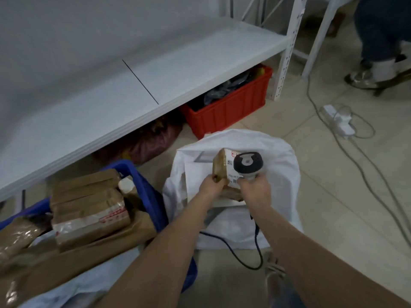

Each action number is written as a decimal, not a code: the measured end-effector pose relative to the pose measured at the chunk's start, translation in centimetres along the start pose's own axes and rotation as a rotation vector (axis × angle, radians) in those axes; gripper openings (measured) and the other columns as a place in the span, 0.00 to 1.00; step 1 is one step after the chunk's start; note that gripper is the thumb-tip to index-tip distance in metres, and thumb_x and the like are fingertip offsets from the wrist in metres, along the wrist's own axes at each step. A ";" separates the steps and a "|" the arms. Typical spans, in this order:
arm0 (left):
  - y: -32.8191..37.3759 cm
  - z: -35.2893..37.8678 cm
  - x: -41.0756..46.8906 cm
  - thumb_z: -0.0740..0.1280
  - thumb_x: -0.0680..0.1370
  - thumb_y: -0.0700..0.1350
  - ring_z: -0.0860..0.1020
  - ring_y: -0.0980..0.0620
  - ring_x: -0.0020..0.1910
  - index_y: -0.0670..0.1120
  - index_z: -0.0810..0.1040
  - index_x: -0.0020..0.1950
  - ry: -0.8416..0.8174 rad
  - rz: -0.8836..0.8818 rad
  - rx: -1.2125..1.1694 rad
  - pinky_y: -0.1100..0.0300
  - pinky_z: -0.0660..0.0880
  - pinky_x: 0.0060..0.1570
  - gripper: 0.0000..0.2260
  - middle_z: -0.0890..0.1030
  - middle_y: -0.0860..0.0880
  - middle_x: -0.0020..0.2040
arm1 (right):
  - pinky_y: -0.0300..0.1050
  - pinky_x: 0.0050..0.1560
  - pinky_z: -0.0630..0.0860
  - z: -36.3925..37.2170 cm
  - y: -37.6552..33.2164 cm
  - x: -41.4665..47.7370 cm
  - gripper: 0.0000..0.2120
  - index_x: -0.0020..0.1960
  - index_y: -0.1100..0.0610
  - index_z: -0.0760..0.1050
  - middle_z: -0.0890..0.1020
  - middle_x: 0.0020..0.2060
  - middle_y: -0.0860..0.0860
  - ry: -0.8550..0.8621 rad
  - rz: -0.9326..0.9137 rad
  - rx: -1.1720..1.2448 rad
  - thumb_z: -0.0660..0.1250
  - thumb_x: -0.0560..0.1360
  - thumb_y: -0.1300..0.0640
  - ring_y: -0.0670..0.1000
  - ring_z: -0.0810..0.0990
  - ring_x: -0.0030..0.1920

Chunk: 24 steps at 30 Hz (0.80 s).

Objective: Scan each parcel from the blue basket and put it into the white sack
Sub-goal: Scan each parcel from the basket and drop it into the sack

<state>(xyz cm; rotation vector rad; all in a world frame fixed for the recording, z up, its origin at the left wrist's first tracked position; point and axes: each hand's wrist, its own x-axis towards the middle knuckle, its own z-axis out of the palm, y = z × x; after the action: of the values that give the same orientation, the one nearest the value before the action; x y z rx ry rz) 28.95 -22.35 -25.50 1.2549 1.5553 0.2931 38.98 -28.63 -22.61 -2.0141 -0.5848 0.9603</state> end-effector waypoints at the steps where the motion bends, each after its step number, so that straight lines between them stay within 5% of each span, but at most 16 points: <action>1: -0.3 0.4 1.1 0.66 0.78 0.46 0.76 0.43 0.59 0.41 0.71 0.67 -0.018 -0.015 0.022 0.53 0.73 0.60 0.19 0.77 0.43 0.62 | 0.51 0.48 0.77 0.7 0.6 1.2 0.07 0.48 0.58 0.73 0.79 0.43 0.54 -0.034 -0.001 -0.016 0.67 0.70 0.59 0.57 0.78 0.46; 4: -1.9 0.1 3.6 0.63 0.79 0.44 0.75 0.42 0.62 0.41 0.71 0.68 0.016 -0.018 0.189 0.52 0.72 0.63 0.18 0.76 0.42 0.64 | 0.57 0.52 0.79 3.3 3.0 4.6 0.10 0.47 0.58 0.76 0.81 0.43 0.57 -0.168 0.029 -0.093 0.68 0.67 0.57 0.59 0.79 0.47; 7: -3.1 -3.0 5.7 0.64 0.78 0.43 0.68 0.42 0.66 0.45 0.66 0.72 0.327 0.114 0.494 0.50 0.68 0.64 0.23 0.68 0.42 0.68 | 0.55 0.52 0.78 5.0 4.0 6.0 0.09 0.46 0.54 0.75 0.82 0.45 0.57 -0.215 0.025 -0.239 0.67 0.67 0.55 0.60 0.78 0.51; 9: -4.0 -5.5 7.1 0.63 0.78 0.46 0.65 0.41 0.67 0.43 0.61 0.73 0.435 0.032 0.568 0.49 0.66 0.63 0.25 0.65 0.40 0.69 | 0.52 0.52 0.77 5.7 4.0 6.3 0.10 0.48 0.52 0.74 0.81 0.47 0.58 -0.213 -0.003 -0.302 0.64 0.67 0.52 0.61 0.76 0.54; 14: -7.5 -8.5 9.5 0.68 0.77 0.50 0.71 0.40 0.64 0.38 0.58 0.73 0.196 -0.290 0.361 0.56 0.71 0.49 0.32 0.68 0.39 0.69 | 0.49 0.55 0.73 8.5 4.8 7.4 0.20 0.54 0.51 0.75 0.79 0.51 0.54 -0.249 -0.089 -0.466 0.64 0.63 0.50 0.56 0.69 0.62; 17: -9.0 -7.8 10.5 0.69 0.76 0.50 0.70 0.40 0.65 0.36 0.55 0.74 0.229 -0.319 0.334 0.54 0.72 0.54 0.35 0.66 0.39 0.70 | 0.53 0.62 0.71 10.0 5.7 7.7 0.20 0.58 0.53 0.75 0.77 0.58 0.53 -0.256 -0.154 -0.557 0.65 0.67 0.51 0.58 0.67 0.66; 21: -9.0 -7.1 13.5 0.70 0.74 0.54 0.65 0.40 0.69 0.40 0.54 0.75 0.306 -0.272 0.604 0.46 0.71 0.59 0.39 0.62 0.40 0.73 | 0.57 0.71 0.63 11.0 6.5 8.4 0.27 0.69 0.51 0.69 0.68 0.70 0.44 -0.190 -0.286 -0.703 0.64 0.71 0.49 0.60 0.57 0.74; 24: -8.4 -7.0 15.1 0.67 0.77 0.49 0.73 0.42 0.63 0.40 0.64 0.71 0.244 -0.312 0.616 0.51 0.74 0.54 0.27 0.71 0.41 0.68 | 0.56 0.74 0.56 11.4 6.7 9.2 0.27 0.71 0.50 0.67 0.67 0.72 0.44 -0.211 -0.305 -0.757 0.63 0.72 0.48 0.62 0.53 0.76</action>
<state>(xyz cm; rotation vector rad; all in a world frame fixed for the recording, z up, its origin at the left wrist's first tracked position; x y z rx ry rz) 20.27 -10.70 -37.26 1.4414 2.1178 -0.2682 35.86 -20.77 -36.35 -2.3635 -1.5026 0.8341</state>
